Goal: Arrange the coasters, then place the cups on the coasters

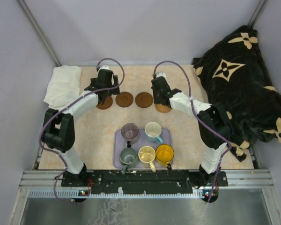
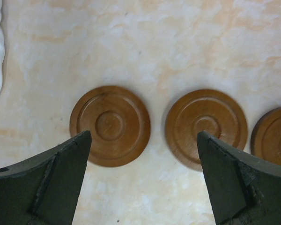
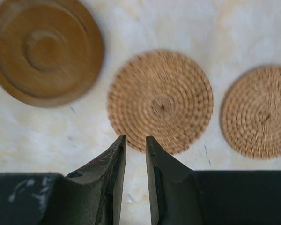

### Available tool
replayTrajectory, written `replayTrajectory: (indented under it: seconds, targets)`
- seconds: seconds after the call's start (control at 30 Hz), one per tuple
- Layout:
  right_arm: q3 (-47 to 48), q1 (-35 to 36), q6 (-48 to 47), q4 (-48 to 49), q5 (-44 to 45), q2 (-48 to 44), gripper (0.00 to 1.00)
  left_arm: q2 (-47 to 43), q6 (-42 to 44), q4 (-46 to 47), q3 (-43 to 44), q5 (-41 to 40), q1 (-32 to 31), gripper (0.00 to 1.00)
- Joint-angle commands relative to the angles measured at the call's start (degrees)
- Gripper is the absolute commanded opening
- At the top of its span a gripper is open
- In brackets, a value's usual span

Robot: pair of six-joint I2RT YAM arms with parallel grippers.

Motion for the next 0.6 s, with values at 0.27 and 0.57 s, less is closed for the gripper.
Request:
replayTrajectory:
  seconds: [0.27,0.57]
  targets:
    - [-4.18,-2.24,3.62,3.12,2.82,-0.4,0.25,-18.84,-2.75,4.79,-16.87,5.6,0.48,1.0]
    - [-1.05,-4.01,3.83,4.04,0.6,5.56,0.24,-27.58,-1.42,6.59,-22.27,4.94,0.48,1.0]
